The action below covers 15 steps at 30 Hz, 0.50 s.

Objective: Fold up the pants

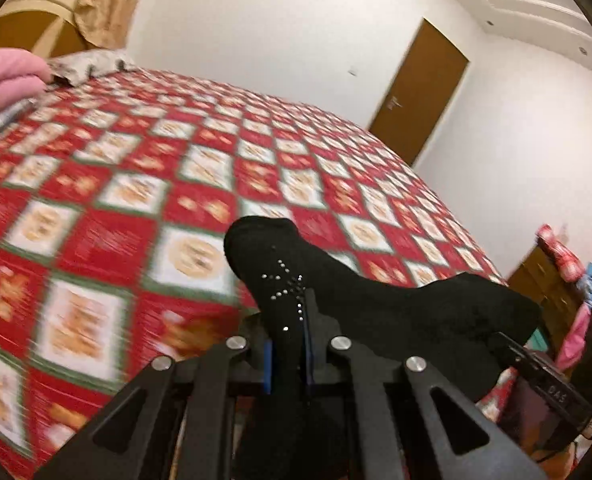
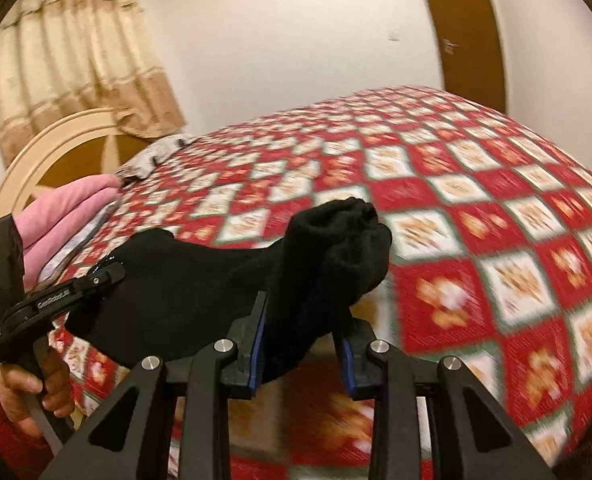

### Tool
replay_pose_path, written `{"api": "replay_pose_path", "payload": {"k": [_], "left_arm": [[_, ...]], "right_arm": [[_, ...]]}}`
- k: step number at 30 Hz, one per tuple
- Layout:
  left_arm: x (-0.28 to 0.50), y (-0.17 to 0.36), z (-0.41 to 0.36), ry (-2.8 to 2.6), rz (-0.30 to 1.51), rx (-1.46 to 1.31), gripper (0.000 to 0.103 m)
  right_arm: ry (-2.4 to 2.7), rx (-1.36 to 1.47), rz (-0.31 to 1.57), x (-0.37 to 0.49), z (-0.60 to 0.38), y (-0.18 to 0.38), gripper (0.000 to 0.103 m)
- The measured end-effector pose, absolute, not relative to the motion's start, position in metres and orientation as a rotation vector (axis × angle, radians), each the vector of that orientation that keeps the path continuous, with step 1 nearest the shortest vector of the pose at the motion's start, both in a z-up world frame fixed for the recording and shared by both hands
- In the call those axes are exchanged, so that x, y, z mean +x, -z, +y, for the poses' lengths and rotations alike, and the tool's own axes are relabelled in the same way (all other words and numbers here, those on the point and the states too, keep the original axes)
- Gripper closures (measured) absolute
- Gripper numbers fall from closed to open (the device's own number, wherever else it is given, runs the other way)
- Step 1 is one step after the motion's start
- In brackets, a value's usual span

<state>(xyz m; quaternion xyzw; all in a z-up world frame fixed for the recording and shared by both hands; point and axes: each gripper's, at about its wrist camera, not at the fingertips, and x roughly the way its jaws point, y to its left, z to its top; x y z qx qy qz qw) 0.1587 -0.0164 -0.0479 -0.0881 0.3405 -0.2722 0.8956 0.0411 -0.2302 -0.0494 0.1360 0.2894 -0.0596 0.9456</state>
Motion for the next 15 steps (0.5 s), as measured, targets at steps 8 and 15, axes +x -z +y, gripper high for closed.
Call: {"api": "replay_pose_path", "payload": {"k": [8, 15], "left_arm": [[0.205, 0.02, 0.035, 0.383, 0.608, -0.121, 0.092], [0.242, 0.038, 0.058, 0.278, 0.594, -0.089, 0.091]], "right_arm": [[-0.024, 0.138, 0.526, 0.13, -0.173, 0.026, 0.072], [-0.057, 0.082, 0.542, 0.203, -0.153, 0.056, 0.072]]}}
